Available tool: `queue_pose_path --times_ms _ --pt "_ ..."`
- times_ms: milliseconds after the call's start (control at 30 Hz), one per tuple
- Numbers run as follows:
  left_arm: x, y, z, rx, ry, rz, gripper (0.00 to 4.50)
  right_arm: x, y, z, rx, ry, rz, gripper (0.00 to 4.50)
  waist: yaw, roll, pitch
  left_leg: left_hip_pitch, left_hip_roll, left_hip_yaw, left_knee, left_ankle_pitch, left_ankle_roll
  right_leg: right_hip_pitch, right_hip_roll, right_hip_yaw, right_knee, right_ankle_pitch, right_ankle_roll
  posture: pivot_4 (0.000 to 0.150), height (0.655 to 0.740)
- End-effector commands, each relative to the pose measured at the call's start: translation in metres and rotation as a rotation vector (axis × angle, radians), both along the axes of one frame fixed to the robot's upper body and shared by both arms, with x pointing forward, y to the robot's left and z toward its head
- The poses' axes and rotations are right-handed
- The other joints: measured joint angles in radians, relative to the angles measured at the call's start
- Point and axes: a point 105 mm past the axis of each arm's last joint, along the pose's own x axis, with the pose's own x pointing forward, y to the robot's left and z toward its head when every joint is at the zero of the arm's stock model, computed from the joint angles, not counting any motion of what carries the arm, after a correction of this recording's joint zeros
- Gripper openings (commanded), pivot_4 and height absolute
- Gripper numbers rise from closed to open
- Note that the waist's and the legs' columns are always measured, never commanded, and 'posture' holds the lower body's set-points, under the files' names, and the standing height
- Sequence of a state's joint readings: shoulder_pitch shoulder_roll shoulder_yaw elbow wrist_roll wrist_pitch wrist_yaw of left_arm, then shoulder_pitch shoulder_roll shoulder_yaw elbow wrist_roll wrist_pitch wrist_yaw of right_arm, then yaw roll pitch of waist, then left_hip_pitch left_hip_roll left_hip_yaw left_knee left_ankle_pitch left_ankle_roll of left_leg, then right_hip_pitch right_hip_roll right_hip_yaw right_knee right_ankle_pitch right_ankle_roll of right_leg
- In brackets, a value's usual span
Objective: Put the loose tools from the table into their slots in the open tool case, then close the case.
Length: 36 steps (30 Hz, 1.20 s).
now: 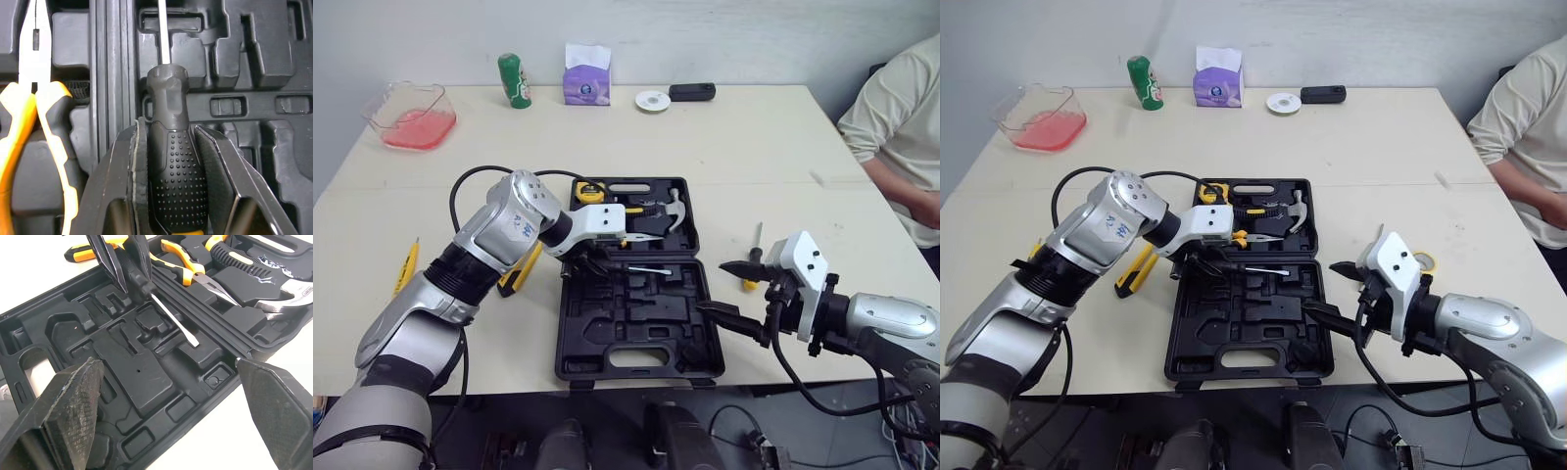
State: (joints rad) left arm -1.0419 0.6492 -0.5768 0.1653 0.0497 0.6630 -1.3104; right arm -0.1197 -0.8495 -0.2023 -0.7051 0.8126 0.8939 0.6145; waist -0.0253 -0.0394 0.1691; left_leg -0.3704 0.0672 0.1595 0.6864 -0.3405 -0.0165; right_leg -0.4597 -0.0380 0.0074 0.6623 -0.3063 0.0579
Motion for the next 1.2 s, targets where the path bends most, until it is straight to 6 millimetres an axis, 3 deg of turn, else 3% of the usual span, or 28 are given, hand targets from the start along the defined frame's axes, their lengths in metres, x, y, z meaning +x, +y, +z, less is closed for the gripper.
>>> queue_pose_path --times_ms 33,433,467,633,800,900,1000,1133,1200 --pt "0.005 0.002 0.013 -0.007 -0.053 0.020 1.05 -0.001 0.002 0.007 -0.002 -0.046 0.012 4.50 0.000 0.000 0.000 0.000 0.000 0.000 0.000 0.000 0.000 0.000 0.000 0.000 0.000 0.000 0.000 0.150 0.7400" --pt "0.006 0.002 0.010 0.011 -0.068 -0.004 1.05 0.000 0.003 0.006 -0.006 -0.055 0.013 4.50 0.000 0.000 0.000 0.000 0.000 0.000 0.000 0.000 0.000 0.000 0.000 0.000 0.000 0.000 0.000 0.150 0.7400" --pt "0.007 0.001 0.011 0.003 -0.070 0.002 2.09 0.000 0.002 0.005 -0.007 -0.054 0.012 4.50 0.000 0.000 0.000 0.000 0.000 0.000 0.000 0.000 0.000 0.000 0.000 0.000 0.000 0.000 0.000 0.150 0.7400" --pt "0.006 -0.009 0.030 -0.127 -0.062 0.013 4.30 -0.002 0.002 0.004 -0.011 -0.051 0.013 4.50 0.004 0.000 0.000 0.000 0.000 -0.002 0.004 0.000 0.000 0.002 0.000 -0.001 0.001 0.000 0.000 0.150 0.7400" --pt "0.009 -0.011 0.044 -0.295 -0.130 -0.030 4.46 -0.005 0.002 0.003 -0.011 -0.046 0.015 4.50 0.003 0.000 0.000 -0.001 0.000 -0.004 0.004 0.000 0.000 0.003 0.000 -0.002 0.001 0.000 0.000 0.150 0.7400" --pt "0.008 -0.014 0.045 -0.509 -0.123 -0.100 3.56 -0.004 0.003 0.004 -0.006 -0.055 0.016 4.50 0.004 0.001 0.000 0.000 0.000 -0.004 0.004 0.000 0.000 0.004 -0.001 -0.002 0.001 0.000 0.000 0.150 0.7400" --pt "0.002 -0.006 0.028 -0.631 -0.063 -0.158 2.08 -0.002 0.004 0.006 0.000 -0.064 0.021 4.50 0.000 0.001 0.000 0.001 0.001 -0.005 0.004 0.000 0.000 0.006 -0.002 -0.004 0.000 0.000 0.000 0.150 0.7400" --pt "0.010 0.002 0.002 -0.630 -0.048 -0.117 0.11 0.000 0.005 0.008 -0.002 -0.068 0.029 4.50 0.001 0.001 0.000 0.001 0.000 -0.006 0.005 0.000 0.000 0.006 -0.001 -0.005 0.000 0.000 0.000 0.150 0.7400" --pt "0.012 0.003 -0.007 -0.622 -0.032 -0.103 0.04 0.000 0.005 0.009 -0.006 -0.068 0.033 4.50 0.003 0.001 0.000 0.000 0.000 -0.007 0.006 0.000 0.000 0.006 -0.001 -0.005 0.000 0.000 0.000 0.150 0.7400"
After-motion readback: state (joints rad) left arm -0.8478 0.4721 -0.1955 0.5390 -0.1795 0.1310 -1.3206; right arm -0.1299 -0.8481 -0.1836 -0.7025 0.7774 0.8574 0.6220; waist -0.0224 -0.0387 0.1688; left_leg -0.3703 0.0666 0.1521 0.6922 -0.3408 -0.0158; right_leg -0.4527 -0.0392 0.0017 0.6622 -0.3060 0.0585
